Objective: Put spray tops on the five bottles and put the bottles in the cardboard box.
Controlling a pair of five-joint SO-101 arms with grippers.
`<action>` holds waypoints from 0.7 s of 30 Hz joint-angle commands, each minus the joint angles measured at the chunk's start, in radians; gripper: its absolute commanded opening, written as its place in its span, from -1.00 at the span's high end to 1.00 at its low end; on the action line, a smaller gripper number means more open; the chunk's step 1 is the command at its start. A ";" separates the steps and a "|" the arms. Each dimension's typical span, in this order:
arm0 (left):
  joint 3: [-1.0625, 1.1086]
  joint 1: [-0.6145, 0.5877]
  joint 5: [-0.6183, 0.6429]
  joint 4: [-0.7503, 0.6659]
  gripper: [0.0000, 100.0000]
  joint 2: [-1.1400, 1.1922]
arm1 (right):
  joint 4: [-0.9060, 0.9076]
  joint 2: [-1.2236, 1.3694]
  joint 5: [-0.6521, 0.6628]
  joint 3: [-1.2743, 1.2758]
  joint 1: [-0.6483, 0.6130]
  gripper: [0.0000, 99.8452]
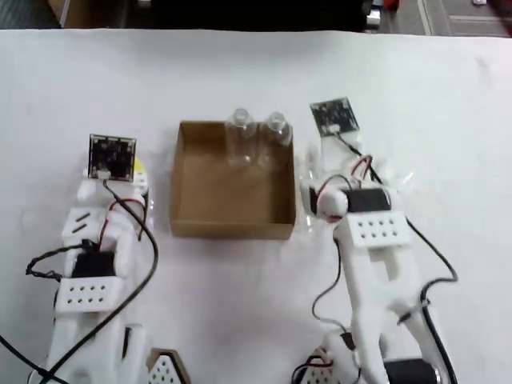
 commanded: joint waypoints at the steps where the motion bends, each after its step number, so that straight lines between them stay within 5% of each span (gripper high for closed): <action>1: -0.005 0.010 0.002 -0.025 0.95 -0.033 | 0.056 0.127 -0.052 -0.140 -0.033 0.34; 21: -0.005 0.010 0.002 -0.029 0.95 -0.030 | -0.047 0.446 -0.048 -0.180 0.041 0.38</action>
